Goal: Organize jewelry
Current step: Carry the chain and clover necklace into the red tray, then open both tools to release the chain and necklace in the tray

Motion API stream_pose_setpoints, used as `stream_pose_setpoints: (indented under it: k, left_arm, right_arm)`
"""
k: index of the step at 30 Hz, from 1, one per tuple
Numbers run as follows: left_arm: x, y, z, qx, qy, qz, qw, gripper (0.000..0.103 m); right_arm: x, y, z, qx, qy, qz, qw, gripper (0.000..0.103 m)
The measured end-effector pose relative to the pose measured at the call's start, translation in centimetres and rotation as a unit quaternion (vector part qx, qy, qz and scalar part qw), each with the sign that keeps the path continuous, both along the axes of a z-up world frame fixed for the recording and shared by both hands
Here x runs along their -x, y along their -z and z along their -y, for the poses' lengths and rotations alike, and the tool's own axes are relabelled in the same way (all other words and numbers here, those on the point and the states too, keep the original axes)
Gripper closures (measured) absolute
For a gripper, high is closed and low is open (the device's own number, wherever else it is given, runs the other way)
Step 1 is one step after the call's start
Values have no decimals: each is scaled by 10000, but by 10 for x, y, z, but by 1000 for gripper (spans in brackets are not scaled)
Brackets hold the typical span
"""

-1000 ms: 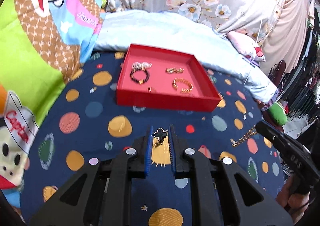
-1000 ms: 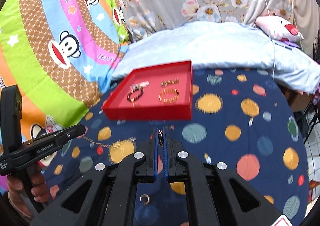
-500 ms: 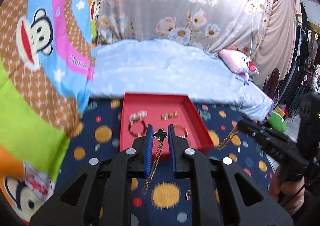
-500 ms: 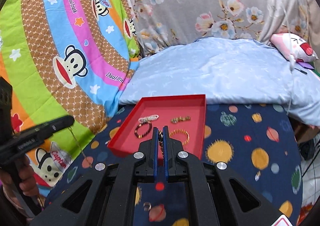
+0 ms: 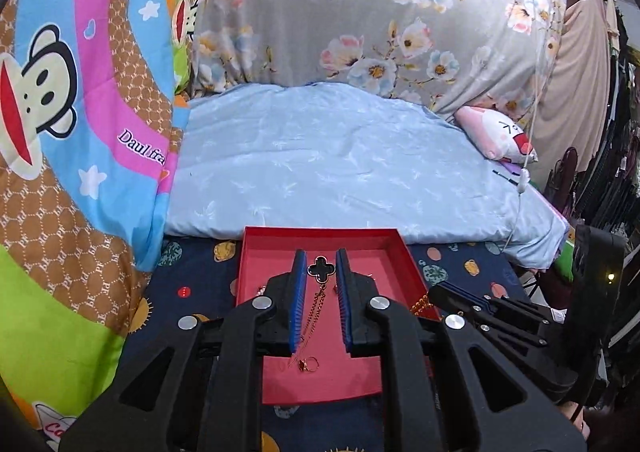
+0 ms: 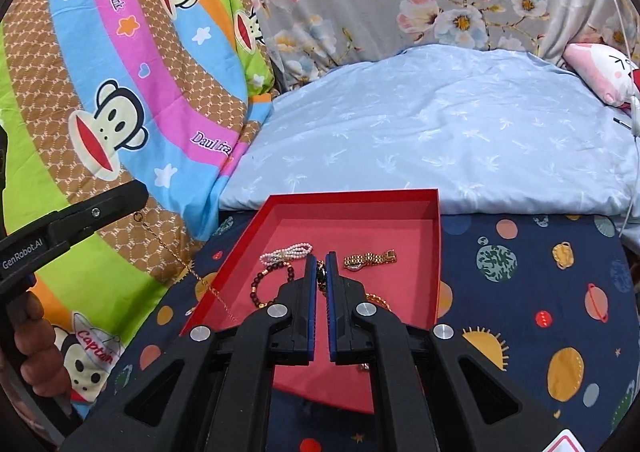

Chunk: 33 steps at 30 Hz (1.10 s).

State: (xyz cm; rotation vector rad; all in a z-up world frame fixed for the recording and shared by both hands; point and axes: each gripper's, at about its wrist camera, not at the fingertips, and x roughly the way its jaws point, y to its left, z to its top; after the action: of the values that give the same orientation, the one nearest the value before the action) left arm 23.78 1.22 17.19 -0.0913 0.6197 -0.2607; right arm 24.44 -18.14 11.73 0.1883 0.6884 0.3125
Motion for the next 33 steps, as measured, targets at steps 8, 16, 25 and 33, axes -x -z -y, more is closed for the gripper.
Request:
stream_pose_setpoints:
  k: [8, 16, 25, 33]
  left_arm:
    - [-23, 36, 3, -210, -96, -286, 9993, 89]
    - [-31, 57, -6, -321, -406, -472, 9975, 86]
    - [4, 49, -23, -323, -793, -264, 9960, 43]
    - [61, 71, -32, -184, -782, -525, 9954, 38]
  right_arm:
    - [-29, 36, -9, 138, -63, -329, 9993, 99]
    - [-34, 49, -4, 312, 186, -281, 9989, 89]
    - [16, 20, 11, 286, 364, 166, 9988, 72]
    - [93, 25, 18, 207, 358, 60, 9991, 66]
